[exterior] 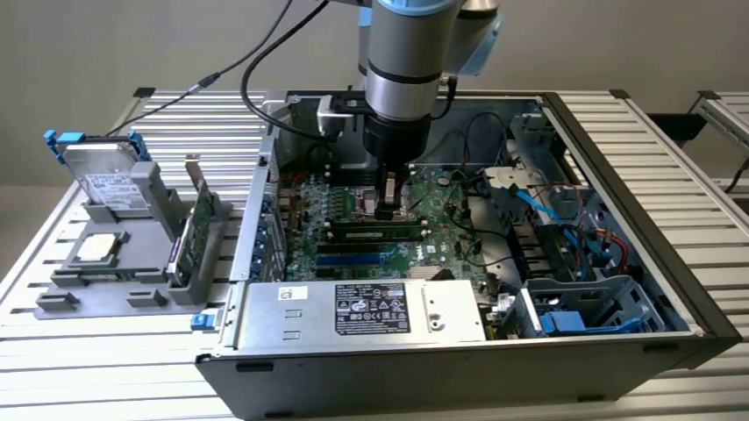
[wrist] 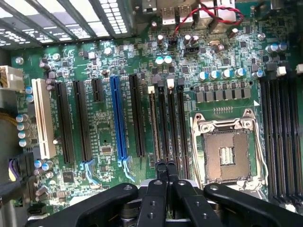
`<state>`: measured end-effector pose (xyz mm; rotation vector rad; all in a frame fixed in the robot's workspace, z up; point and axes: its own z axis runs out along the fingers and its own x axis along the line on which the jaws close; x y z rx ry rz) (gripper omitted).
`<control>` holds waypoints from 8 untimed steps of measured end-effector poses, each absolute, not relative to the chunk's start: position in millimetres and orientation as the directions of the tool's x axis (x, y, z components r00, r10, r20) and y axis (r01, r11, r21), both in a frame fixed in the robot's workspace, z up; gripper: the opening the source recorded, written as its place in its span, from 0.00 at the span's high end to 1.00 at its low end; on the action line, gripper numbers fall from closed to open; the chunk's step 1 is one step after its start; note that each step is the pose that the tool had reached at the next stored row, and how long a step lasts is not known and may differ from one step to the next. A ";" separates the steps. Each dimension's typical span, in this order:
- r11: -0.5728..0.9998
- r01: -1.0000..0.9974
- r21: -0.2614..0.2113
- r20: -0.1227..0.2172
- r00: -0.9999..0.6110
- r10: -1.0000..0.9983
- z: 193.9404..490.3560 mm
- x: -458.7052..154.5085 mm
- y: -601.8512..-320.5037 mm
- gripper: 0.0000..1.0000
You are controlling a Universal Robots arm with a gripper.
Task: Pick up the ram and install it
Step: 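Press down the ram until it locks into place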
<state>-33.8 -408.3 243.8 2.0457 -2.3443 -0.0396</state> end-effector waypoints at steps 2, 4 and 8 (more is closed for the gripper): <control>0.167 -0.985 0.039 0.006 -0.167 -0.986 243.8 -33.8 -408.4 0.90; 0.199 -0.979 0.039 0.006 -0.199 -0.980 243.8 -33.8 -408.4 0.90; 0.259 -0.965 0.039 0.006 -0.259 -0.966 243.8 -33.8 -408.5 0.90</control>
